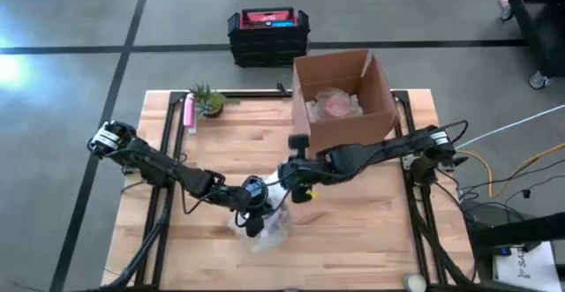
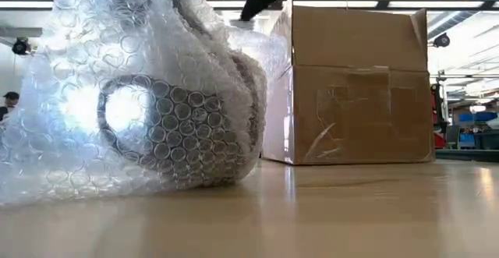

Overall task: Wrap mug
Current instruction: Wrap the black mug with transparent bubble wrap

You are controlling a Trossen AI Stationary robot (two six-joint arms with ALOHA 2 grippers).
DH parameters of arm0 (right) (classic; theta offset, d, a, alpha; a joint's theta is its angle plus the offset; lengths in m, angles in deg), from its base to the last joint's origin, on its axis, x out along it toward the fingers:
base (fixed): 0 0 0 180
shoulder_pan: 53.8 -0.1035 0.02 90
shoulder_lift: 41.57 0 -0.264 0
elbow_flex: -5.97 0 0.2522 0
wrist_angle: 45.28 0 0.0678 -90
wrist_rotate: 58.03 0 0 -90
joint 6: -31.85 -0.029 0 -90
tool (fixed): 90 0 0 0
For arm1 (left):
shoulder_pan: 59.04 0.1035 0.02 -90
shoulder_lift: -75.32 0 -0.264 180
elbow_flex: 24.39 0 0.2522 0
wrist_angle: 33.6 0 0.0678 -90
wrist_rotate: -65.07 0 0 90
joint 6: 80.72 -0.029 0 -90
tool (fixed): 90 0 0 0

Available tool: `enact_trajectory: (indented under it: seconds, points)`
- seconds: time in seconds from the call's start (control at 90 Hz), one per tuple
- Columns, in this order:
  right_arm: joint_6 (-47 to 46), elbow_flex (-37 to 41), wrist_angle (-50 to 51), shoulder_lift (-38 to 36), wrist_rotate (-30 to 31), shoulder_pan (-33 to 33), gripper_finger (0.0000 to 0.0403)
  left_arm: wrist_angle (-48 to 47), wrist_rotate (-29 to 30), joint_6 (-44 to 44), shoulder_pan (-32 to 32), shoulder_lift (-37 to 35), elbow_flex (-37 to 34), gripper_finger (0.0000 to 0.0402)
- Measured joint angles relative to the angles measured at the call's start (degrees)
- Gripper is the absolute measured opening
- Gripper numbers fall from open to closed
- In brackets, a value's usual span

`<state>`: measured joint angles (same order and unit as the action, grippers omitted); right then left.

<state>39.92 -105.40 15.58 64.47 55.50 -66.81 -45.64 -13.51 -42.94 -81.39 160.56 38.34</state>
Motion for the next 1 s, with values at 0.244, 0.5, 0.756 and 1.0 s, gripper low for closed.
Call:
enact_trajectory:
  seconds: [0.244,0.5,0.756,1.0]
  points:
    - [-4.56,5.78,-0.82,3.20,-1.45,-0.15,0.0000,-0.15,0.01,-0.23,0.00,0.00,0.00,0.0003]
    - [-5.26,5.78,-7.23,3.20,-9.09,-3.20,0.0000,0.15,0.02,-1.27,0.00,0.00,0.00,0.0004]
    - [-5.24,5.78,-14.85,5.16,-17.35,-4.99,0.0000,-0.19,-0.25,-1.29,-0.01,0.00,0.00,0.0004]
    - [-6.05,5.78,-16.88,8.66,-17.52,-5.01,0.0000,-0.20,-0.17,-1.27,0.00,0.00,-0.04,0.0004]
